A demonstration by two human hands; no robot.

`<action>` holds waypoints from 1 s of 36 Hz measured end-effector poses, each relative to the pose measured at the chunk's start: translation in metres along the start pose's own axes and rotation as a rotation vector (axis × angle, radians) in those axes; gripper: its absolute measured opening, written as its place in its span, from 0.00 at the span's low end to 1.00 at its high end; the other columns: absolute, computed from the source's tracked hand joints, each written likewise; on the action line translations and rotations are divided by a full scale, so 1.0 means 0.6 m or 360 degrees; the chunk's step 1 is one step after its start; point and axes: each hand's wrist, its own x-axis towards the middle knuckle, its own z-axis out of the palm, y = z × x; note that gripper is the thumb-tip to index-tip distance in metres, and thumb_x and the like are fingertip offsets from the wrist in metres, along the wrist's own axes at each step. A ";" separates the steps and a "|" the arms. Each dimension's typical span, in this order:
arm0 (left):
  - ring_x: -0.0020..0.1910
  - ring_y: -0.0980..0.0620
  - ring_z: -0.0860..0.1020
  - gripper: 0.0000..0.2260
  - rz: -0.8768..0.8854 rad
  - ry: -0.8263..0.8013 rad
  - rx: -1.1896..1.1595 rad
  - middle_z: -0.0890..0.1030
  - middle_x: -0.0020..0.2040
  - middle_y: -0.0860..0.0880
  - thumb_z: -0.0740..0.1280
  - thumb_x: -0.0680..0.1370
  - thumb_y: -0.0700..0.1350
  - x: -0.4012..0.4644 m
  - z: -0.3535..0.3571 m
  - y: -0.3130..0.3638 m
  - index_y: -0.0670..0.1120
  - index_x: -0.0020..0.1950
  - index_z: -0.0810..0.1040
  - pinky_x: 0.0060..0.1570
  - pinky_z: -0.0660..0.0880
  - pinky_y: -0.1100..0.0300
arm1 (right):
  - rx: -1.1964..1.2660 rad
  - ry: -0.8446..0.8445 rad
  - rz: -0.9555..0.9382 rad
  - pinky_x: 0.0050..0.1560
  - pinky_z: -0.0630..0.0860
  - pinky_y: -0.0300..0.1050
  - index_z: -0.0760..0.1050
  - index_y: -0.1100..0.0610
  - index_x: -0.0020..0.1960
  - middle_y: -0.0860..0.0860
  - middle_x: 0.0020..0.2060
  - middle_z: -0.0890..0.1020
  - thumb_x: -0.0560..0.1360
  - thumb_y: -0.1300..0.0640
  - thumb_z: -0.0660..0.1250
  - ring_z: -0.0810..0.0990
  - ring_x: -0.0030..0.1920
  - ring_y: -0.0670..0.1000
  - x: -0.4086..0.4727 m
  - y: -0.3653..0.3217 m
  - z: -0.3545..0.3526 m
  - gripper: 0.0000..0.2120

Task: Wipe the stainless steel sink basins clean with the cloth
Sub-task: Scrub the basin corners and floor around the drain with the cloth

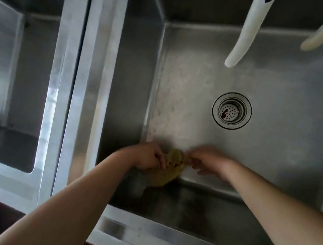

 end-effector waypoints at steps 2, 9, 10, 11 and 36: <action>0.53 0.45 0.81 0.11 -0.0130 0.0071 0.0316 0.83 0.56 0.47 0.64 0.77 0.42 0.004 0.005 0.006 0.53 0.50 0.85 0.57 0.77 0.55 | -0.0183 0.0111 -0.0004 0.39 0.76 0.43 0.80 0.55 0.45 0.52 0.40 0.83 0.77 0.49 0.68 0.79 0.39 0.50 0.016 -0.013 0.028 0.10; 0.71 0.42 0.65 0.22 -0.0313 0.0711 0.0995 0.67 0.72 0.44 0.60 0.80 0.50 0.009 0.019 0.049 0.45 0.74 0.68 0.63 0.68 0.49 | -0.0718 0.0619 -0.0246 0.43 0.72 0.47 0.76 0.55 0.35 0.58 0.41 0.82 0.72 0.54 0.71 0.82 0.47 0.59 0.028 -0.071 0.056 0.09; 0.69 0.43 0.68 0.22 -0.0309 0.0709 0.0866 0.70 0.70 0.45 0.62 0.79 0.51 0.012 0.019 0.052 0.47 0.72 0.69 0.60 0.70 0.50 | -0.0721 0.0738 -0.0255 0.42 0.70 0.45 0.77 0.56 0.39 0.58 0.44 0.83 0.72 0.55 0.71 0.81 0.49 0.60 0.024 -0.076 0.050 0.06; 0.66 0.43 0.72 0.21 -0.0317 0.0679 0.0704 0.73 0.68 0.46 0.62 0.78 0.52 0.015 0.020 0.052 0.49 0.70 0.71 0.57 0.72 0.52 | -0.0751 0.0870 -0.0279 0.44 0.70 0.45 0.78 0.57 0.45 0.58 0.49 0.82 0.72 0.55 0.71 0.79 0.53 0.60 0.020 -0.077 0.041 0.06; 0.73 0.34 0.57 0.33 -0.0378 0.0826 0.0178 0.60 0.73 0.35 0.63 0.76 0.53 0.165 -0.057 0.045 0.36 0.75 0.59 0.73 0.57 0.45 | -0.0910 0.1235 0.0393 0.72 0.55 0.68 0.29 0.39 0.76 0.51 0.79 0.34 0.58 0.29 0.76 0.38 0.79 0.62 -0.038 0.058 -0.114 0.67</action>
